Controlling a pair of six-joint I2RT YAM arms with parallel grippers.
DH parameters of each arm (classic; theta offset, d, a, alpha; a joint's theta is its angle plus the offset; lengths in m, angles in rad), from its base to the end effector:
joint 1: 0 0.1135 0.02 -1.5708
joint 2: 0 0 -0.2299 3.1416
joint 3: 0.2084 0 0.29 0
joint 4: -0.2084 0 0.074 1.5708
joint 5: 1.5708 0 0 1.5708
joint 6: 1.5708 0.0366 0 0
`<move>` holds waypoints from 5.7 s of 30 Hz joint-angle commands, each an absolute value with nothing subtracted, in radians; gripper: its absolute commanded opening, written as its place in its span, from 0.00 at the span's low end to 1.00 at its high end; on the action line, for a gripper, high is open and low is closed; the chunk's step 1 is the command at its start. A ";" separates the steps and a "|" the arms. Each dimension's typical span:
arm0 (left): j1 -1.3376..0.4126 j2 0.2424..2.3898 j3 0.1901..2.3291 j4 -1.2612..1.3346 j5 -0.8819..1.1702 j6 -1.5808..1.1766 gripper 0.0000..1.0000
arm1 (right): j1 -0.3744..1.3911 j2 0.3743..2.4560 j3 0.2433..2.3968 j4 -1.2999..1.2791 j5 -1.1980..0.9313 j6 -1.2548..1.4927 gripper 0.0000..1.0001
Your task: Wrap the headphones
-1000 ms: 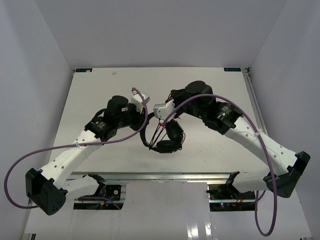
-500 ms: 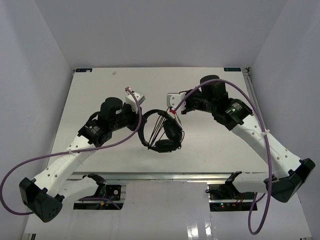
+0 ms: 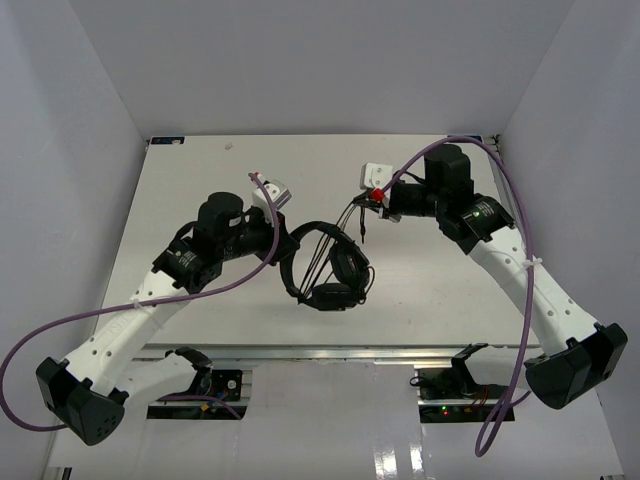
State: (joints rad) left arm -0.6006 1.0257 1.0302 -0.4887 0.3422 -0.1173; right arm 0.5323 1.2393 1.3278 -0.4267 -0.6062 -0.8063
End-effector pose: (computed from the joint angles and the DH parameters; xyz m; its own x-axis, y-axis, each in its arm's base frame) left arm 0.2243 -0.1685 0.3209 -0.4724 0.1900 -0.8607 0.7271 0.6359 -0.2587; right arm 0.2657 0.1807 0.3812 0.4374 -0.4308 -0.7894 -0.8156 0.1798 -0.5500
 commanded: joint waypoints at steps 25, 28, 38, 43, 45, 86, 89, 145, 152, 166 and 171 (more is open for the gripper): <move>-0.607 1.024 1.157 -0.515 0.426 -0.215 0.00 | 0.433 1.287 1.066 0.069 -1.009 -0.291 0.60; -0.607 1.020 1.155 -0.518 0.427 -0.220 0.00 | 0.431 1.291 1.050 0.081 -1.049 -0.295 0.67; -0.607 1.024 1.178 -0.548 0.438 -0.225 0.00 | 0.363 1.338 1.051 0.060 -1.347 -0.464 0.87; -0.607 1.020 1.177 -0.557 0.431 -0.224 0.00 | 0.356 1.356 1.110 -0.135 -1.370 -0.638 0.88; -0.607 1.018 1.172 -0.555 0.429 -0.225 0.00 | 0.353 1.358 1.130 -0.228 -1.369 -0.737 0.88; -0.607 0.951 1.214 -0.588 0.361 -0.241 0.00 | 0.382 1.316 1.030 -0.534 -1.103 -1.169 0.85; -0.607 0.943 1.232 -0.587 0.335 -0.253 0.00 | 0.388 1.184 0.865 -0.116 -0.975 -0.866 0.85; -0.607 0.957 1.334 -0.561 0.364 -0.339 0.00 | 0.551 1.533 0.707 1.255 -0.992 0.494 0.84; -0.607 0.939 1.341 -0.547 0.319 -0.382 0.00 | 0.543 1.454 0.616 1.276 -1.077 0.267 0.92; -0.607 0.931 1.359 -0.509 0.267 -0.459 0.00 | 0.516 1.446 0.603 1.392 -0.947 0.290 0.93; -0.607 0.930 1.372 -0.506 0.275 -0.473 0.00 | 0.508 1.461 0.612 1.396 -0.906 0.295 0.93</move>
State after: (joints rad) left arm -0.6041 0.9592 1.3142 -0.5728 0.2652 -0.4273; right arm 0.5162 1.4488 0.6060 1.2834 -0.9634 0.2869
